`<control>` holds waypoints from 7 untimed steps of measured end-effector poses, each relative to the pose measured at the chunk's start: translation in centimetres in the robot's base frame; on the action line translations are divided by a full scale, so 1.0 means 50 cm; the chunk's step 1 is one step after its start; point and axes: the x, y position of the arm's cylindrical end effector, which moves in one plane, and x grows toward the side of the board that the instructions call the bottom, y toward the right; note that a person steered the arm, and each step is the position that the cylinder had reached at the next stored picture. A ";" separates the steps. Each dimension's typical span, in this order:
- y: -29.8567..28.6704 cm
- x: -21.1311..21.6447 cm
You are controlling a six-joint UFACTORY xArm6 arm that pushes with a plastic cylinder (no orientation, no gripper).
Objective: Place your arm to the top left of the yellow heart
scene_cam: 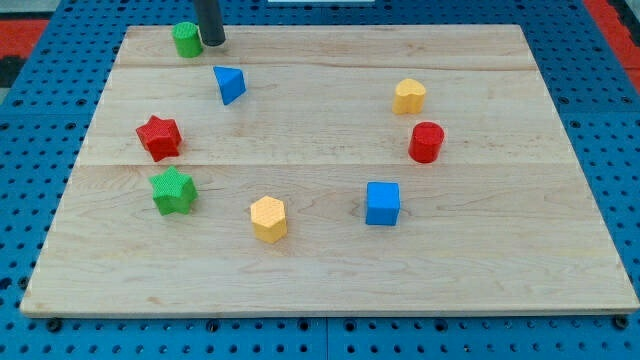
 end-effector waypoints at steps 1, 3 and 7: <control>0.002 -0.002; 0.035 -0.012; 0.315 0.089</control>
